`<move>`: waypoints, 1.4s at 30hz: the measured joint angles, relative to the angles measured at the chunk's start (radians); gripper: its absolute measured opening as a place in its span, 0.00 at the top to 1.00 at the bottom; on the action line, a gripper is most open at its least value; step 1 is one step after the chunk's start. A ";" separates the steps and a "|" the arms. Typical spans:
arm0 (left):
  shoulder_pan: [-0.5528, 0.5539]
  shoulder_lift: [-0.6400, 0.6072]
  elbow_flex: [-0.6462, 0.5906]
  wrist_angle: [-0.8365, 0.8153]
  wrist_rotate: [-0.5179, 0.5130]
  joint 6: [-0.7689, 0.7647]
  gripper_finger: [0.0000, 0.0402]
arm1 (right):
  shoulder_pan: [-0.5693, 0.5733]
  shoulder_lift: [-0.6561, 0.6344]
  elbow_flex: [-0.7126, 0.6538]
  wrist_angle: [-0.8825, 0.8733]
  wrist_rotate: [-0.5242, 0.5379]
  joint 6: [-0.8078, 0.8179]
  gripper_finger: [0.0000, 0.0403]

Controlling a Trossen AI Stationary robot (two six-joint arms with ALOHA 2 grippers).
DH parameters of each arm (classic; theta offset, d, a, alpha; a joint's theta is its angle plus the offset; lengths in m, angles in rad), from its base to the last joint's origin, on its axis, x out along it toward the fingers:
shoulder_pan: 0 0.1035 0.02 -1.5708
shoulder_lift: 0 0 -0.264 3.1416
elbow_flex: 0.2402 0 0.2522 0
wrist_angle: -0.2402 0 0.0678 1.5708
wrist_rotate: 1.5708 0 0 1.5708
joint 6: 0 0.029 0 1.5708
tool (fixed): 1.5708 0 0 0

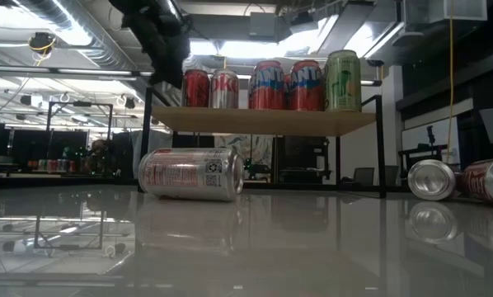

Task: Place canned beverage on shelf
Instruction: Put the red white soda can on the shelf aligned with the other red white soda can

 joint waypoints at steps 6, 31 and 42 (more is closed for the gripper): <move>-0.004 -0.127 0.000 -0.118 -0.026 0.000 1.00 | 0.000 0.000 0.000 0.000 0.000 0.000 0.03; -0.744 -0.851 -0.815 0.558 -0.101 -0.657 1.00 | 0.000 0.116 0.001 0.215 0.183 0.000 0.03; -0.993 -0.744 -0.935 0.801 -0.386 -0.597 1.00 | -0.145 0.247 0.001 0.238 0.053 0.184 0.03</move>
